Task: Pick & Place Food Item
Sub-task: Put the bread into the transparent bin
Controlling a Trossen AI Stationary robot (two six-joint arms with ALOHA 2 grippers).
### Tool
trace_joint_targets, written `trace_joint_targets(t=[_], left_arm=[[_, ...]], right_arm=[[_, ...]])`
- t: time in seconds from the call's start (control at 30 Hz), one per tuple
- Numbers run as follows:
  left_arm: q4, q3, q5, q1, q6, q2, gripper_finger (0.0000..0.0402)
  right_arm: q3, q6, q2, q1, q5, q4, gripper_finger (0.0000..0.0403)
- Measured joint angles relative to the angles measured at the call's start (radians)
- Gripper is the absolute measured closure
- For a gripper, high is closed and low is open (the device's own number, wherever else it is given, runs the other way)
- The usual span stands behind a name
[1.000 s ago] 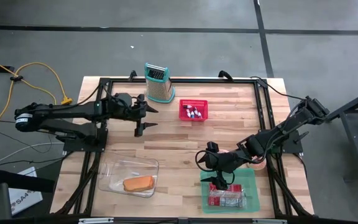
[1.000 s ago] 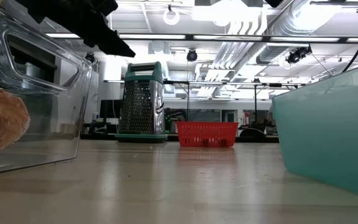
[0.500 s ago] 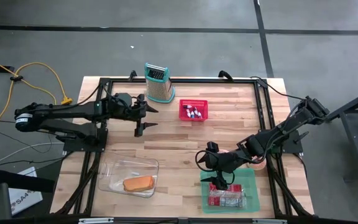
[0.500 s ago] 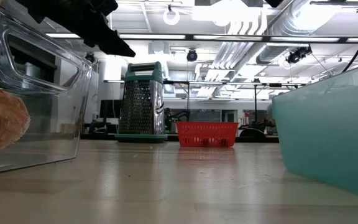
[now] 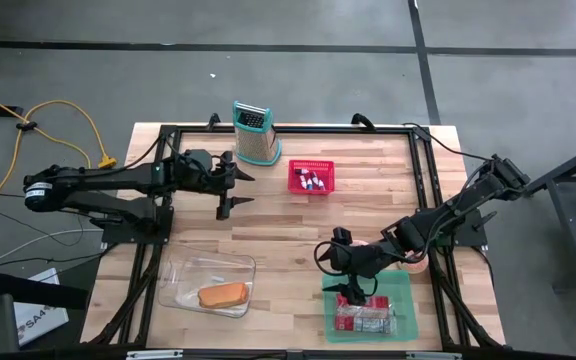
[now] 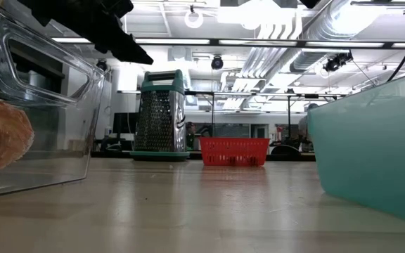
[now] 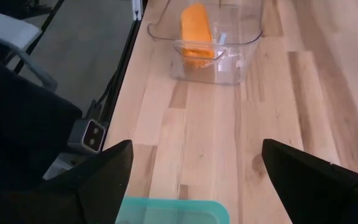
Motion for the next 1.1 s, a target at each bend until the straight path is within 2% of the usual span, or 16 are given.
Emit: trace_joint_targets(t=[0.3, 0.4, 0.5, 0.83, 1.1], left_arm=[[0.0, 0.0, 0.0, 0.0, 0.0, 0.0, 0.014], [0.0, 0.0, 0.0, 0.0, 0.0, 0.0, 0.014], [0.0, 0.0, 0.0, 0.0, 0.0, 0.0, 0.014], [0.0, 0.0, 0.0, 0.0, 0.0, 0.0, 0.014], [0.012, 0.0, 0.0, 0.0, 0.0, 0.0, 0.014]], right_arm=[[0.0, 0.026, 0.0, -0.04, 0.129, 0.053, 0.0057], [0.0, 0.054, 0.0, -0.072, 0.143, 0.052, 0.0057], [0.0, 0.057, 0.0, -0.113, 0.111, 0.049, 0.0057], [0.0, 0.055, 0.0, -0.249, -0.11, 0.014, 0.0057], [0.0, 0.053, 0.0, -0.28, -0.107, 0.027, 0.0057]])
